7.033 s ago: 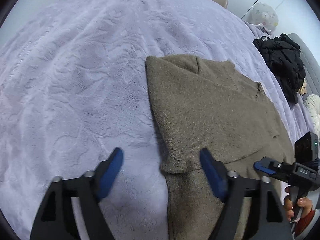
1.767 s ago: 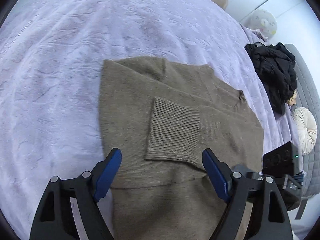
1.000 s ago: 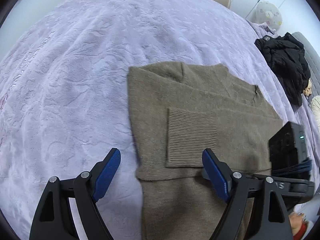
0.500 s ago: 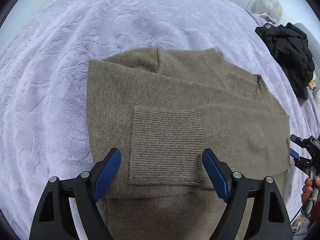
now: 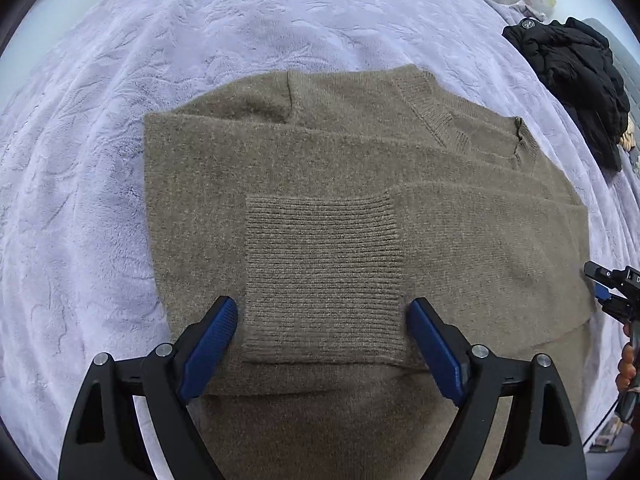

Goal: Fold small clothes

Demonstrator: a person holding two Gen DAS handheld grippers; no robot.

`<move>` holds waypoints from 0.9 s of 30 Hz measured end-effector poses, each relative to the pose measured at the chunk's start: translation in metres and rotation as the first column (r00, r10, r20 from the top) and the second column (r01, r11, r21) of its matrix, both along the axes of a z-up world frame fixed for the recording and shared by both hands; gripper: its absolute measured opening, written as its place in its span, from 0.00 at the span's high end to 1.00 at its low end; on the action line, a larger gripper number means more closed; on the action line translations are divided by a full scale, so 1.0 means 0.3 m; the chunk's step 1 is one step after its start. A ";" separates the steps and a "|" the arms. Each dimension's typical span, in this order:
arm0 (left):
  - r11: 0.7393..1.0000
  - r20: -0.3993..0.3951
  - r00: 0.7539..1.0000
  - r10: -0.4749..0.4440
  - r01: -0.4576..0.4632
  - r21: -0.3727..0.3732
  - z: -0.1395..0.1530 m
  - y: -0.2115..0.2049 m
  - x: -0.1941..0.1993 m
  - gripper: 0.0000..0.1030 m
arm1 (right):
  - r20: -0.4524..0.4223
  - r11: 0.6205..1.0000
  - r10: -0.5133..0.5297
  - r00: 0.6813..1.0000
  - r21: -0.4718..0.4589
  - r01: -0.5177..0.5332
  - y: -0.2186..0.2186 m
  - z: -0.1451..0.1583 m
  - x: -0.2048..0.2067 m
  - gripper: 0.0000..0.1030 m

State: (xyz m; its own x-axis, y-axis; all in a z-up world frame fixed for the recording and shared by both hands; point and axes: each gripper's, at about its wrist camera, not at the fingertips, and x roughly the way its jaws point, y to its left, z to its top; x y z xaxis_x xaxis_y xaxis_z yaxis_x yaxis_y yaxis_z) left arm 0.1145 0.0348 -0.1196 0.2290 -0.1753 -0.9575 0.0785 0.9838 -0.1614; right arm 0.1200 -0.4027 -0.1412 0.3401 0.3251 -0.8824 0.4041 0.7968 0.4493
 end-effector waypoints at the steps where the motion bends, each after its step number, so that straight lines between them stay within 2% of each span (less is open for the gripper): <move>1: 0.999 0.014 1.000 0.007 -0.006 -0.034 0.034 0.022 0.004 0.14 | 0.017 1.000 0.011 1.000 -0.012 -0.011 0.016 0.024 -0.005 0.52; 4: 0.994 0.082 0.995 0.053 -0.045 -0.098 0.118 0.115 0.031 0.14 | 0.059 0.999 0.034 0.998 -0.030 -0.033 0.009 0.076 -0.005 0.45; 6: 0.989 0.087 0.992 0.087 -0.075 -0.129 0.128 0.187 0.071 0.14 | 0.058 0.999 0.039 0.998 -0.037 -0.036 0.000 0.070 0.018 0.42; 8: 0.985 0.067 0.991 0.113 -0.103 -0.139 0.101 0.246 0.116 0.14 | 0.035 1.000 0.021 0.999 0.015 -0.021 -0.038 0.032 0.039 0.42; 10: 0.981 0.031 0.991 0.130 -0.124 -0.151 0.050 0.283 0.158 0.15 | -0.004 0.994 -0.010 1.000 0.107 0.010 -0.069 -0.035 0.039 0.42; 11: 0.980 0.009 0.990 0.138 -0.135 -0.148 0.022 0.293 0.177 0.23 | -0.009 0.992 -0.023 1.000 0.121 0.024 -0.075 -0.050 0.032 0.42; 12: 0.980 -0.005 0.990 0.139 -0.138 -0.143 0.002 0.295 0.191 0.35 | -0.002 0.990 -0.033 0.999 0.136 0.033 -0.071 -0.064 0.033 0.42; 13: 0.982 -0.009 0.990 0.142 -0.142 -0.128 -0.013 0.297 0.202 0.42 | 0.005 0.988 -0.040 0.999 0.152 0.039 -0.068 -0.068 0.033 0.42; 14: 0.982 -0.006 0.989 0.150 -0.149 -0.118 -0.018 0.298 0.202 0.54 | 0.005 0.986 -0.039 0.999 0.161 0.038 -0.064 -0.070 0.035 0.44; 15: 0.980 0.000 0.987 0.160 -0.159 -0.119 -0.015 0.304 0.202 0.64 | 0.004 0.986 -0.029 1.000 0.167 0.028 -0.056 -0.068 0.041 0.67; 16: 0.978 0.011 0.985 0.174 -0.171 -0.115 -0.011 0.310 0.203 0.67 | 0.009 0.984 -0.005 1.000 0.178 0.004 -0.046 -0.059 0.049 0.88; 17: 0.979 0.019 0.983 0.180 -0.177 -0.104 -0.009 0.319 0.205 0.70 | 0.019 0.986 0.012 1.000 0.167 -0.015 -0.029 -0.046 0.061 0.88; 19: 0.980 0.025 0.984 0.175 -0.172 -0.097 -0.020 0.328 0.205 0.70 | 0.030 0.991 0.070 0.997 0.111 -0.073 -0.011 -0.031 0.074 0.88; 21: 0.983 0.033 0.986 0.165 -0.162 -0.083 -0.021 0.323 0.199 0.70 | -0.005 0.992 0.071 0.997 0.102 -0.070 -0.013 -0.066 0.083 0.88; 23: 0.988 0.042 0.988 0.150 -0.148 -0.045 -0.005 0.302 0.179 0.69 | -0.001 0.994 0.045 0.999 0.103 -0.045 -0.017 -0.078 0.076 0.84; 24: 0.991 0.046 0.990 0.136 -0.135 -0.024 0.004 0.288 0.173 0.68 | 0.004 0.995 0.033 0.999 0.092 -0.033 -0.015 -0.073 0.068 0.76; 25: 0.992 0.055 0.991 0.124 -0.124 -0.008 0.012 0.276 0.165 0.61 | 0.010 0.997 0.021 1.000 0.078 -0.021 -0.009 -0.064 0.060 0.72; 26: 0.994 0.062 0.992 0.113 -0.113 -0.010 0.021 0.268 0.155 0.39 | 0.010 0.997 0.015 1.000 0.069 -0.016 -0.007 -0.055 0.053 0.69; 27: 0.994 0.076 0.991 0.106 -0.104 -0.025 0.035 0.260 0.140 0.25 | 0.004 0.998 0.012 1.000 0.059 -0.012 0.002 -0.048 0.051 0.61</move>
State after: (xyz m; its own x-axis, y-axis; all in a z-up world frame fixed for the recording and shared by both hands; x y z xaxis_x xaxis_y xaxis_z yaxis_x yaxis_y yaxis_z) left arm 0.1566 0.1129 -0.1092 0.3200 -0.1658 -0.9328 -0.0121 0.9838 -0.1790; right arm 0.1353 -0.4021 -0.1557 0.3390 0.3805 -0.8604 0.3927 0.7739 0.4969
